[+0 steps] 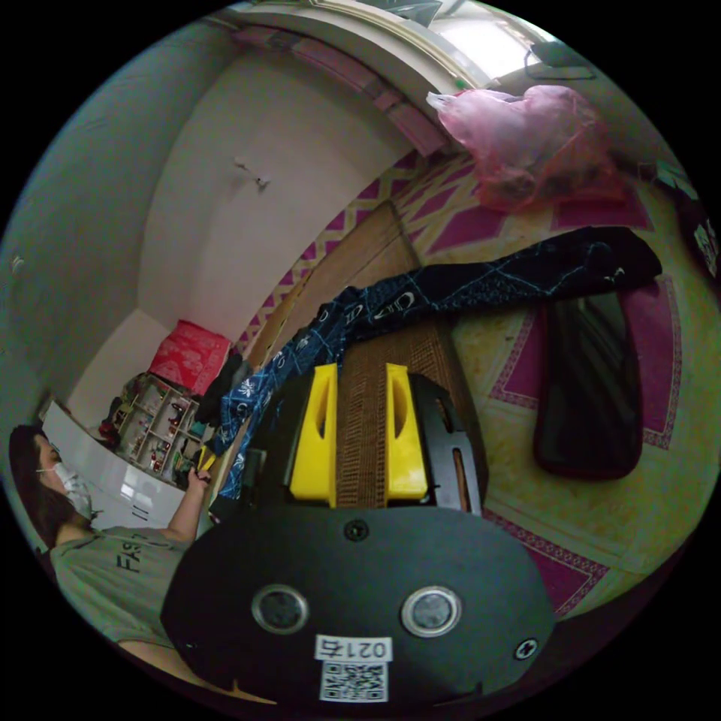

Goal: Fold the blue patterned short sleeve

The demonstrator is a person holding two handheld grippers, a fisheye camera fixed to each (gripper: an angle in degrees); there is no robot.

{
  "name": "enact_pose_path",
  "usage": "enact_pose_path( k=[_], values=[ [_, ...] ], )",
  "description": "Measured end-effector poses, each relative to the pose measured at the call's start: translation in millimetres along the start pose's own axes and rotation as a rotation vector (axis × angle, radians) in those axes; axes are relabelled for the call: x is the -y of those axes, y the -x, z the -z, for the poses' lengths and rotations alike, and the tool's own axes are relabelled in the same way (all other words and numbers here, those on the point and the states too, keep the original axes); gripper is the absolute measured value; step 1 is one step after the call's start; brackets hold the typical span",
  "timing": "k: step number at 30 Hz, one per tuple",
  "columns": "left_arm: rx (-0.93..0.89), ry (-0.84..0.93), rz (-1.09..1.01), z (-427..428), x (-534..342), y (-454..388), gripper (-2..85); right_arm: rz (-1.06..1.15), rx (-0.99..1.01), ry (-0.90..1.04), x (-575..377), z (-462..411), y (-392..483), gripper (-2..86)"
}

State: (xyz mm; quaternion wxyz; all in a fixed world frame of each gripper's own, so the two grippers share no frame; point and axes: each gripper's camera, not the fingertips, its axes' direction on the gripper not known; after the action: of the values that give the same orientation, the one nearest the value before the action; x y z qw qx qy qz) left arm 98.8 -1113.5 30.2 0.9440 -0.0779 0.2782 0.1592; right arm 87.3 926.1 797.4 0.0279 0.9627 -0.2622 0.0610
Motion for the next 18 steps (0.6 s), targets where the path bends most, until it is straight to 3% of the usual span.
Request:
enact_pose_path(
  k=[3,11,16,18],
  values=[
    [0.014,-0.027,-0.054,6.0,0.0,-13.6,14.2,-0.005,0.007,0.009,-9.5,-2.7,-4.1,9.6],
    [0.16,0.159,-0.251,-32.4,-20.0,-56.0,16.2,-0.005,0.003,0.018,-35.1,-1.2,-24.1,9.2],
    [0.129,0.206,-0.242,-66.2,-46.9,-70.1,0.6,-0.004,0.011,0.028,-50.1,-0.6,-41.6,9.0],
    [0.076,0.194,-0.195,-72.4,-59.2,-71.1,-0.4,0.001,0.011,0.028,-55.0,2.5,-46.7,9.0]
  ],
)
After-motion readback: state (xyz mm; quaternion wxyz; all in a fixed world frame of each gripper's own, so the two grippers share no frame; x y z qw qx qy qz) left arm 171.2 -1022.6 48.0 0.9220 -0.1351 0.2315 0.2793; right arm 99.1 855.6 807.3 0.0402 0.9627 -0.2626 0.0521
